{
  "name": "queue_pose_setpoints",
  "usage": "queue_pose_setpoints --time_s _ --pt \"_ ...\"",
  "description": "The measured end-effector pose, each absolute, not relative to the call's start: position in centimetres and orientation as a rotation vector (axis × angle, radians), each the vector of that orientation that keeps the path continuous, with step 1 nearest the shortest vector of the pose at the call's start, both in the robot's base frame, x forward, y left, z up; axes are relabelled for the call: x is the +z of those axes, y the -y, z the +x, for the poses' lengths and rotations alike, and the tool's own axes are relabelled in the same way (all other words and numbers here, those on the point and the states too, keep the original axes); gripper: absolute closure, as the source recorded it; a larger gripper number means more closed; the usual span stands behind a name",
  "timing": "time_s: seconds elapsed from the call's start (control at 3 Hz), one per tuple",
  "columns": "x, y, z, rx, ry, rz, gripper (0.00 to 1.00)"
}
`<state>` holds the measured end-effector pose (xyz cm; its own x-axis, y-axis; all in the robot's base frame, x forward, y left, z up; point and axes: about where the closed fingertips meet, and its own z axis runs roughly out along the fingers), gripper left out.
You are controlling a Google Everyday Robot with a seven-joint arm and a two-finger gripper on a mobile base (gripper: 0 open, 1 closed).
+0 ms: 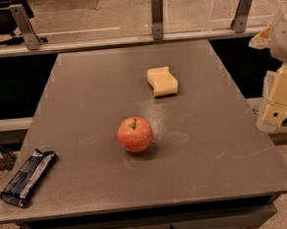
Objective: Move apple near rxbar blueberry
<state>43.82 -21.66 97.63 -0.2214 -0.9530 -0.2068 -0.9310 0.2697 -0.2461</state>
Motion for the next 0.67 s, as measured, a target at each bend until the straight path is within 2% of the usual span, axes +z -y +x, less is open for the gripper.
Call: queue_pose_setpoints --time_s 0.33,0.67 --pt "97.6 21.7 43.8 -0.099 -2.231 -1.724 0.0" --pt "96.0 17.0 45.0 -0.028 -2.144 -1.787 0.0"
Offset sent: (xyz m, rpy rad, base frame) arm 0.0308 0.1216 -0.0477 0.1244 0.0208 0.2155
